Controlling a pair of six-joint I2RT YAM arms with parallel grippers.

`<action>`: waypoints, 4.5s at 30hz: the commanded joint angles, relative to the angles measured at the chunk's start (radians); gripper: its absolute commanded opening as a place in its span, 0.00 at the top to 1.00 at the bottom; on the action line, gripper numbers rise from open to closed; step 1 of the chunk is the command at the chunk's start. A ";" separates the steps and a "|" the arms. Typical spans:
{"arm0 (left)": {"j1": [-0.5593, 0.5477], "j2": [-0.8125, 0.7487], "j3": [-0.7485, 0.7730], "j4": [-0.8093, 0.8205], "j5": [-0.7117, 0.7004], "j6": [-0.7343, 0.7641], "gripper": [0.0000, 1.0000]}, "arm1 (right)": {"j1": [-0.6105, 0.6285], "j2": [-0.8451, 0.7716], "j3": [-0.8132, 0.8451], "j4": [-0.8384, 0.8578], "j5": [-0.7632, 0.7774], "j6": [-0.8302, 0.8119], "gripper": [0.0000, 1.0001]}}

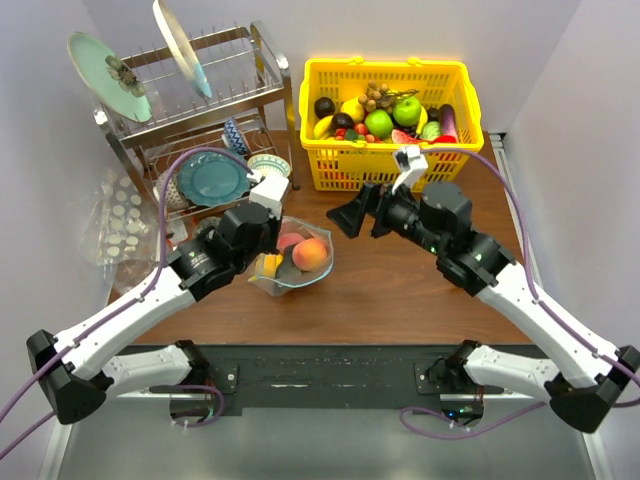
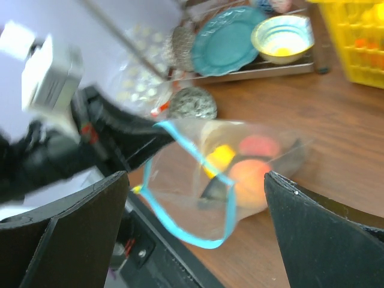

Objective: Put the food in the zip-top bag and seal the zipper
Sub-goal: Place the fake fruit in the zipper food storage bag, then adjust the bin at the center of the board.

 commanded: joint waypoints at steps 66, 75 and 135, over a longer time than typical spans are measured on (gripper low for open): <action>0.006 -0.104 -0.187 0.231 -0.070 0.062 1.00 | -0.436 0.959 0.847 -0.600 0.234 -0.279 0.50; 0.006 -0.100 -0.185 0.228 -0.073 0.063 1.00 | -0.433 0.911 0.826 -0.623 0.134 -0.285 0.45; 0.008 -0.092 -0.190 0.225 -0.107 0.069 1.00 | -0.384 1.023 1.139 -0.496 -0.111 -0.181 0.63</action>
